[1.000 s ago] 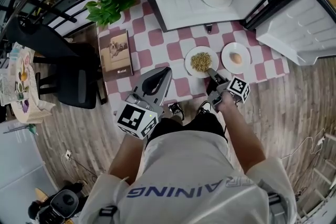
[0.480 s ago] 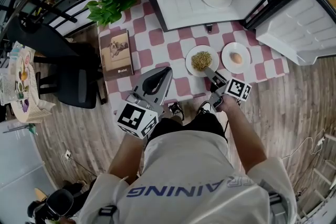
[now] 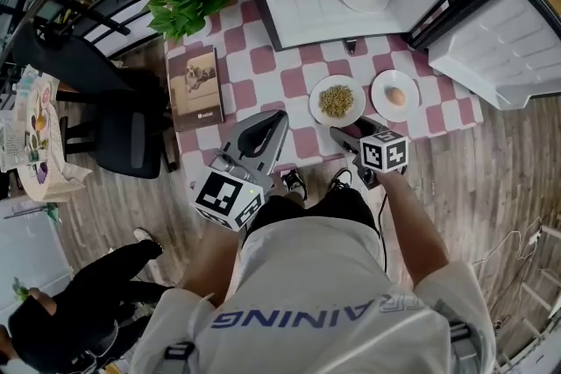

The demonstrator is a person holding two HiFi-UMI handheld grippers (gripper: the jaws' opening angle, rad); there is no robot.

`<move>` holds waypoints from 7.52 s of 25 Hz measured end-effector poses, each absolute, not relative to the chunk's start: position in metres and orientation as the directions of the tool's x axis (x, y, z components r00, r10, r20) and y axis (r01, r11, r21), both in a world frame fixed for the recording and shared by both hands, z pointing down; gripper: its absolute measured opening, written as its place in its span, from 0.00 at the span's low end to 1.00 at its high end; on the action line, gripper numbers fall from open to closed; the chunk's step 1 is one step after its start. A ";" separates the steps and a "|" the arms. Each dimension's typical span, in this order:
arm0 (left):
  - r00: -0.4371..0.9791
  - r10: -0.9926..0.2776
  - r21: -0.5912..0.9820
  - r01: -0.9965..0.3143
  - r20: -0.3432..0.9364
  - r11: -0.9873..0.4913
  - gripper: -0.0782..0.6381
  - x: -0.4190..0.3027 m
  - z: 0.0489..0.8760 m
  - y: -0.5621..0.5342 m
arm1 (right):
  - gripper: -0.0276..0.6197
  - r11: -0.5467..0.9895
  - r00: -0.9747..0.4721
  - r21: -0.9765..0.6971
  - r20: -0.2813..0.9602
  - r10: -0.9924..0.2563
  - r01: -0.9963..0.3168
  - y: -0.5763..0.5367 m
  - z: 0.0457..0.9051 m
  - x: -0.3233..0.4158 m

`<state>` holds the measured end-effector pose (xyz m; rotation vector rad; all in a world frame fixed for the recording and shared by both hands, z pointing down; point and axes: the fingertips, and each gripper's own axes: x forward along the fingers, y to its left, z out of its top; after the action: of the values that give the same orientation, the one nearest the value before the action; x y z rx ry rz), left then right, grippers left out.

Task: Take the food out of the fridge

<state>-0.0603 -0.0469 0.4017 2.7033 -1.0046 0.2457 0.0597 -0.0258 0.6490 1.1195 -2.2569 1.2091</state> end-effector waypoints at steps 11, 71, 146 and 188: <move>0.745 -0.623 0.172 -0.664 0.238 -0.728 0.12 -0.061 0.402 -0.044 | 0.54 0.503 -0.513 -0.320 0.800 -0.311 -0.803 -0.012 0.673 0.062; 0.749 -0.662 -0.021 -0.661 0.031 -0.750 0.12 -0.011 0.291 -0.065 | 0.07 0.371 -0.408 -0.280 0.088 -0.909 -0.886 -0.067 0.323 0.159; 0.703 -0.692 0.153 -0.711 0.164 -0.686 0.12 -0.049 0.389 -0.114 | 0.09 -0.402 -0.193 -0.915 0.400 -0.896 -0.029 -0.288 0.612 0.204; 0.690 -0.693 0.163 -0.723 0.210 -0.671 0.12 -0.055 0.399 -0.096 | 0.09 -0.282 -0.228 -0.959 0.281 -0.932 -0.031 -0.240 0.613 0.203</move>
<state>-0.0553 -0.0961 0.3992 2.6685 -1.1361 0.1905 0.2034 -0.2398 0.6134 2.1023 -1.9888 2.5893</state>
